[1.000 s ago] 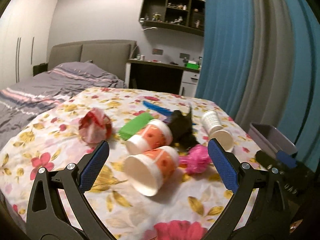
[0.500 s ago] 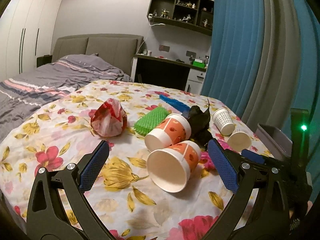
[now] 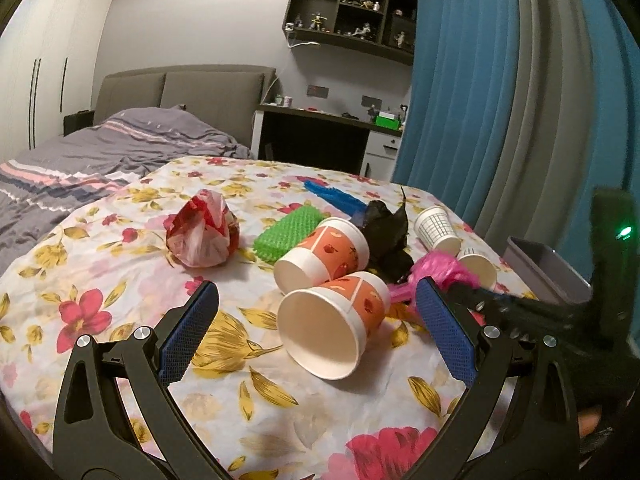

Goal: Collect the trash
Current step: 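Grasp the second pink plastic bag with the right gripper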

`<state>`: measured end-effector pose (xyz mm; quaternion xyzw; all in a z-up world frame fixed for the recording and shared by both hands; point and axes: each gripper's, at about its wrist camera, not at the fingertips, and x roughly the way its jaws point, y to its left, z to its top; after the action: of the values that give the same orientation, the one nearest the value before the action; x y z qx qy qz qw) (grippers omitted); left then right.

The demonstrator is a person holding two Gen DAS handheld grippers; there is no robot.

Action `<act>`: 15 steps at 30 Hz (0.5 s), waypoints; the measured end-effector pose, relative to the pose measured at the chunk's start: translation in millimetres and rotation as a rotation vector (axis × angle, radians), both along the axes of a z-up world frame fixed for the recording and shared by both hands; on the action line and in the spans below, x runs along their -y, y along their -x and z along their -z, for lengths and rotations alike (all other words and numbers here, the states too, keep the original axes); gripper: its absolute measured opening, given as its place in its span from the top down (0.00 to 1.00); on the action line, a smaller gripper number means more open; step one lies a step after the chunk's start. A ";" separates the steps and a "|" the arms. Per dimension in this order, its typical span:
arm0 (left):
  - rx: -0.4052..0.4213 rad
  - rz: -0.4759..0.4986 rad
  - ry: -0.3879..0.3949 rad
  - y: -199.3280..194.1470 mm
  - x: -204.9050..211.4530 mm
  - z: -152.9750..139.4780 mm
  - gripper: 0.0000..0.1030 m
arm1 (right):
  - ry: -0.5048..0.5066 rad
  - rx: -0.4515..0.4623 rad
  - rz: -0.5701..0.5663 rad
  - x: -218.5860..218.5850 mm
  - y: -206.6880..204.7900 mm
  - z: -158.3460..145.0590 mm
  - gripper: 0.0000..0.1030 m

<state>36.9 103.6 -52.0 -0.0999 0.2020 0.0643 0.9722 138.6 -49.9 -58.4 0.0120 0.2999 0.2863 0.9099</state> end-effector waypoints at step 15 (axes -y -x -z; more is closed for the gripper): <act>-0.134 0.094 0.114 -24.4 3.1 21.1 0.37 | -0.115 0.130 0.060 60.7 44.7 -45.7 0.96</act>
<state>61.2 100.5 -73.0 -0.1411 0.2744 0.0134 0.9511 93.8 -110.6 -12.7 0.0545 0.2227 0.2758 0.9335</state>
